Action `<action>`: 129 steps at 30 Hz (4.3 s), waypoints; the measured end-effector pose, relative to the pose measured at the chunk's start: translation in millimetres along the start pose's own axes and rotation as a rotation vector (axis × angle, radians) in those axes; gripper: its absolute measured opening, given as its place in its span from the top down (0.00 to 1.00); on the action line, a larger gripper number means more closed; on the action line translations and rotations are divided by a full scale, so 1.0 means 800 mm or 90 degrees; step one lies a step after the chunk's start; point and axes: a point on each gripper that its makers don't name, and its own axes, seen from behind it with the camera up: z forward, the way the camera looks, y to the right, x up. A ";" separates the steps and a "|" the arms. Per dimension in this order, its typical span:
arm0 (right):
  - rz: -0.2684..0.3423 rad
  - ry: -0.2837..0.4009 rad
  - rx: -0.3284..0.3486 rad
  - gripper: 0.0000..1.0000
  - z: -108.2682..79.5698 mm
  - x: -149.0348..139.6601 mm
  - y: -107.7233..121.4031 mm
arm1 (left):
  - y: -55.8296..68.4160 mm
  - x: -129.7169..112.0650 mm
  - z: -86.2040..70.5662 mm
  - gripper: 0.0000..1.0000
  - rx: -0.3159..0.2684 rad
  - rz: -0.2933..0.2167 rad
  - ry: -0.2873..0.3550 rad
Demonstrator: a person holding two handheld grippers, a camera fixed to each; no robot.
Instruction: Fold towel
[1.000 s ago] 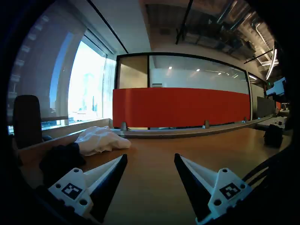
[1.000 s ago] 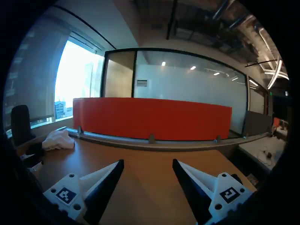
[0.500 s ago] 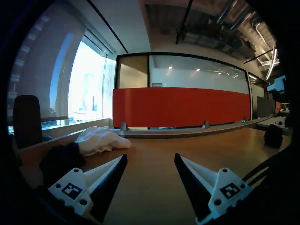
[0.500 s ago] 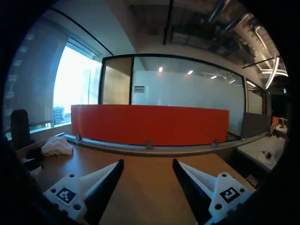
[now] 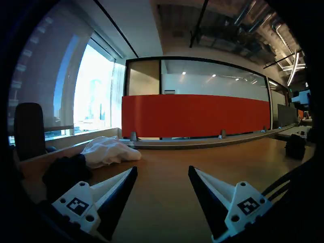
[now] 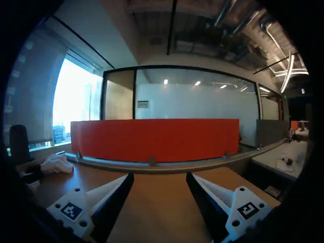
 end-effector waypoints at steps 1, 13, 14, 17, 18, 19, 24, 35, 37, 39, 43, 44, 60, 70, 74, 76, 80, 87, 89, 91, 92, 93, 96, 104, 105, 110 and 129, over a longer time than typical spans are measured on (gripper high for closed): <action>0.006 0.003 -0.001 0.00 0.000 -0.004 0.003 | 0.000 0.000 0.000 0.07 0.000 0.000 0.000; -0.002 0.000 -0.016 0.00 0.001 -0.071 0.028 | 0.000 -0.002 0.000 0.07 0.000 0.000 0.000; -0.003 0.001 -0.015 0.00 0.001 -0.077 0.028 | 0.000 -0.002 0.000 0.07 0.000 0.000 0.000; -0.002 -0.002 -0.010 0.00 0.000 -0.095 0.029 | 0.000 -0.002 0.000 0.07 0.000 0.000 0.000; 0.000 -0.003 -0.008 0.00 0.000 -0.101 0.028 | 0.000 -0.002 0.000 0.07 0.000 0.000 0.000; 0.003 -0.005 -0.006 0.00 -0.001 -0.107 0.028 | 0.000 -0.002 0.000 0.07 0.000 0.000 0.000; 0.011 -0.012 -0.005 0.00 -0.001 -0.131 0.033 | 0.000 -0.002 0.000 0.07 0.000 0.000 0.000; -0.006 -0.020 -0.017 0.00 0.002 -0.164 0.051 | 0.000 -0.003 0.000 0.07 0.000 0.000 0.000; -0.005 -0.020 -0.016 0.00 0.002 -0.167 0.050 | 0.000 -0.003 0.000 0.07 0.000 0.000 0.000; -0.005 -0.020 -0.013 0.00 0.001 -0.169 0.048 | 0.000 -0.003 0.000 0.07 0.000 0.000 0.000; -0.008 -0.017 -0.008 0.00 -0.002 -0.171 0.041 | 0.000 -0.002 0.000 0.07 0.000 0.000 0.000; -0.010 -0.016 -0.007 0.00 -0.003 -0.172 0.039 | 0.000 -0.002 0.000 0.07 0.000 0.000 0.000; -0.014 -0.001 -0.002 0.00 -0.007 -0.168 0.033 | 0.001 -0.002 0.000 0.07 0.000 0.000 0.000; -0.014 -0.001 -0.003 0.00 -0.008 -0.170 0.035 | 0.000 -0.003 -0.001 0.07 0.000 0.000 0.000; -0.013 -0.001 -0.003 0.00 -0.008 -0.169 0.035 | 0.001 -0.003 -0.001 0.07 0.000 0.000 0.000; -0.013 -0.001 -0.002 0.00 -0.008 -0.170 0.035 | 0.001 -0.003 -0.001 0.07 0.000 0.000 0.000; -0.013 -0.001 -0.003 0.00 -0.009 -0.169 0.036 | 0.001 -0.003 -0.001 0.07 0.000 0.000 0.000; -0.013 0.000 -0.002 0.00 -0.010 -0.170 0.038 | 0.001 -0.003 -0.001 0.07 0.000 0.000 0.000; -0.013 -0.001 -0.001 0.00 -0.011 -0.170 0.037 | 0.001 -0.003 -0.001 0.07 0.000 0.000 0.000; -0.013 -0.001 0.000 0.00 -0.011 -0.170 0.037 | 0.000 -0.003 -0.001 0.07 0.000 0.000 0.000; -0.013 -0.001 0.000 0.00 -0.011 -0.170 0.037 | 0.000 -0.003 -0.001 0.07 0.000 0.000 0.001; -0.013 -0.001 0.000 0.00 -0.011 -0.170 0.037 | 0.000 -0.003 -0.001 0.07 0.000 0.000 0.001; -0.013 -0.001 0.000 0.00 -0.012 -0.170 0.037 | 0.000 -0.003 -0.001 0.07 0.000 0.000 0.001; -0.013 -0.001 0.000 0.00 -0.012 -0.169 0.036 | 0.000 -0.004 -0.001 0.07 0.000 0.000 0.001; -0.013 -0.001 0.000 0.00 -0.012 -0.169 0.036 | 0.000 -0.004 -0.001 0.07 0.000 0.000 0.001; -0.013 -0.001 0.000 0.00 -0.012 -0.169 0.036 | 0.000 -0.003 -0.001 0.07 0.000 0.000 0.001; -0.013 -0.001 0.000 0.00 -0.012 -0.169 0.036 | 0.000 -0.003 0.000 0.07 0.000 0.000 0.001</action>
